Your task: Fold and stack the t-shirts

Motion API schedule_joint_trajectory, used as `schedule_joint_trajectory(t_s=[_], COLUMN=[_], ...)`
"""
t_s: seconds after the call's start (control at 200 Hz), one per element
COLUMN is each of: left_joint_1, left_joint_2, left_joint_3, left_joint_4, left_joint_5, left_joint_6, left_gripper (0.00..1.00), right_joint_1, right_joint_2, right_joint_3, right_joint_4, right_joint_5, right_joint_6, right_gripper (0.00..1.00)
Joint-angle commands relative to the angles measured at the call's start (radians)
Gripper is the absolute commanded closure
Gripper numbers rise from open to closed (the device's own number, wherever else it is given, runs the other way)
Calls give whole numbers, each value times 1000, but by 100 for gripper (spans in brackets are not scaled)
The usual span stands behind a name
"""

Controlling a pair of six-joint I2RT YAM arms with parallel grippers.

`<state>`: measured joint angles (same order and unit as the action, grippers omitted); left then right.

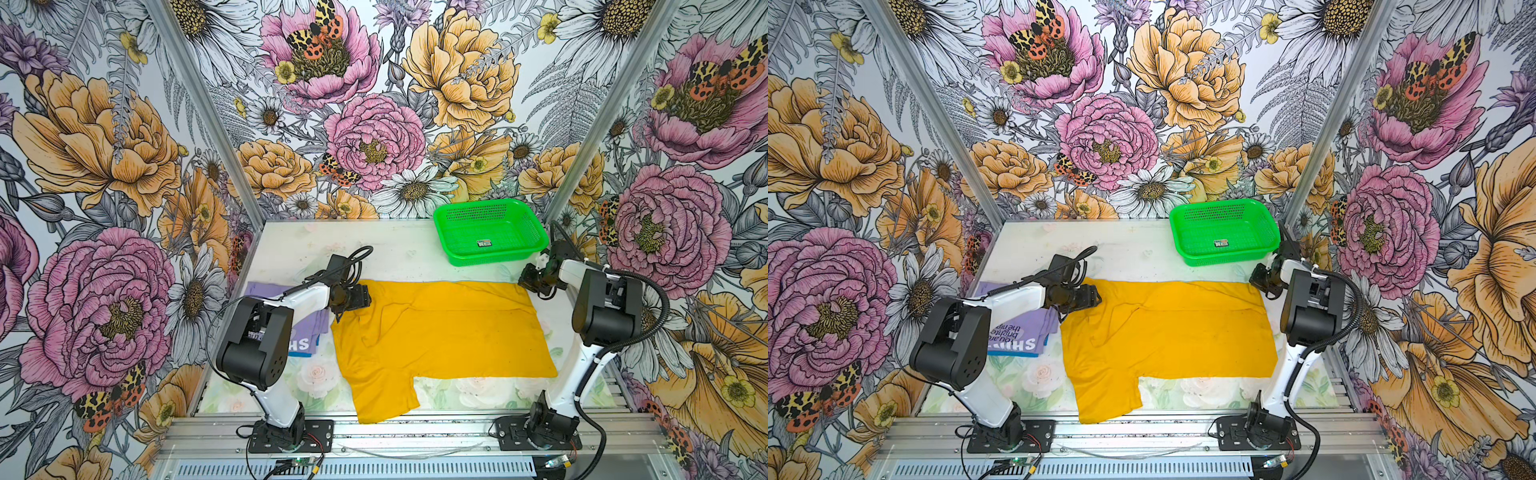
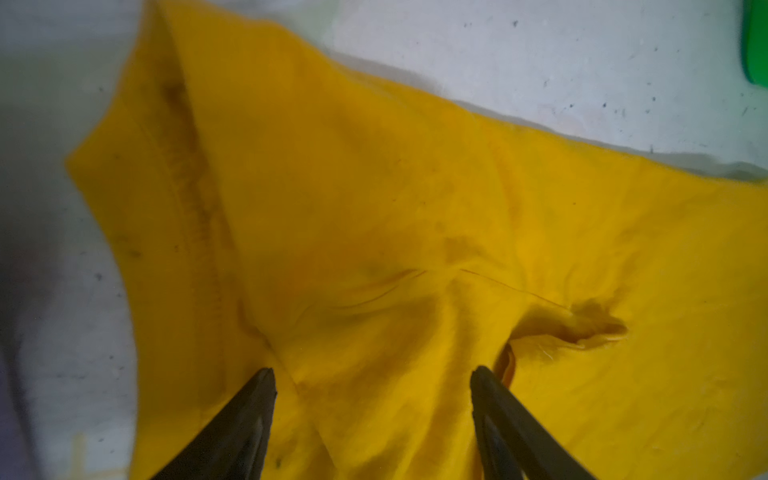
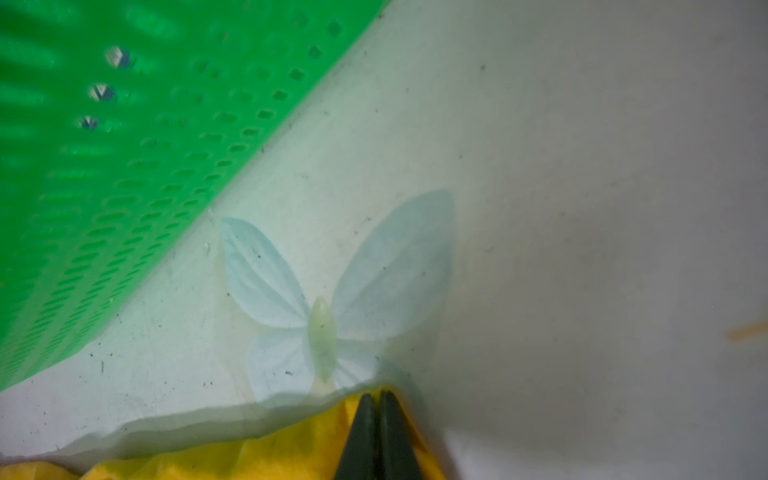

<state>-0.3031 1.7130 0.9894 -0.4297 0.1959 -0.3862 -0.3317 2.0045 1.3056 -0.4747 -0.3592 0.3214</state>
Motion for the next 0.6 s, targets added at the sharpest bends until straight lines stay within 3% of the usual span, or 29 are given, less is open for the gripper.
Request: schedule_joint_trajectory(t_s=[0.0, 0.14, 0.235, 0.265, 0.33, 0.38, 0.465, 0.595], left_joint_1=[9, 14, 13, 10, 3, -11, -42, -93], left_joint_2=[2, -11, -4, -4, -8, -9, 2, 26], left_joint_3=[26, 35, 50, 56, 68, 84, 111, 129], left_joint_4=[19, 20, 17, 17, 12, -13, -55, -65], left_joint_5=[18, 18, 46, 55, 68, 71, 72, 74], left_joint_6=[9, 12, 16, 17, 20, 33, 56, 52], left_gripper=[30, 32, 34, 34, 35, 34, 33, 33], right_joint_1=[-27, -70, -82, -84, -81, -77, -68, -68], right_joint_2=[-15, -45, -28, -26, -39, -78, -167, -301], right_joint_3=[26, 52, 101, 114, 127, 102, 40, -62], right_joint_4=[-6, -2, -4, -2, -3, 11, 25, 26], right_joint_5=[89, 206, 234, 236, 217, 219, 224, 203], right_joint_6=[7, 3, -8, -8, -9, 3, 21, 40], right_gripper=[98, 99, 93, 86, 52, 40, 28, 24])
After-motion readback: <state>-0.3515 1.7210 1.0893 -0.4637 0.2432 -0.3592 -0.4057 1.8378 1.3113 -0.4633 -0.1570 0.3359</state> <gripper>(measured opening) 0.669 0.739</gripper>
